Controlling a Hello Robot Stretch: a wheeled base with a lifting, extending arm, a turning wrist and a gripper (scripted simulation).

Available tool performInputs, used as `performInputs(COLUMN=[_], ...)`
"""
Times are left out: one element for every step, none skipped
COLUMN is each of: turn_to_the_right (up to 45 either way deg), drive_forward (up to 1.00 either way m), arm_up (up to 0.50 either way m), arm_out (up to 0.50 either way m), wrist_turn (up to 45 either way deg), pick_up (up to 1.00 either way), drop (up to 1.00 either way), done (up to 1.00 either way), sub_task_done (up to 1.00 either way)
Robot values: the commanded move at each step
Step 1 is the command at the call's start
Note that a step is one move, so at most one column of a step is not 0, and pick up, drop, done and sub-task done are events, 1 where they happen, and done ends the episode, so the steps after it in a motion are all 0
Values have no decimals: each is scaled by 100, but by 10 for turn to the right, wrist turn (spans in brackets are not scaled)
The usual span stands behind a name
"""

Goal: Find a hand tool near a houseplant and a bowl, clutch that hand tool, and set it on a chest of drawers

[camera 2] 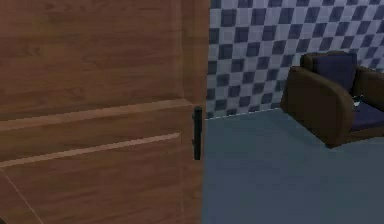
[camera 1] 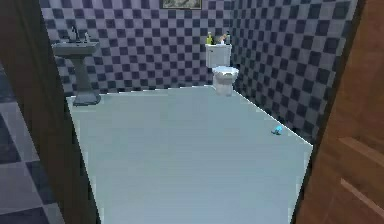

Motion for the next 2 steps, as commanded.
performInputs(turn_to_the_right=[-120,0], drive_forward=[0,75], arm_up=[0,0], arm_out=[0,0], wrist_turn=[0,0], pick_up=[0,0], drop=[0,0], done=[0,0], sub_task_done=[0,0])
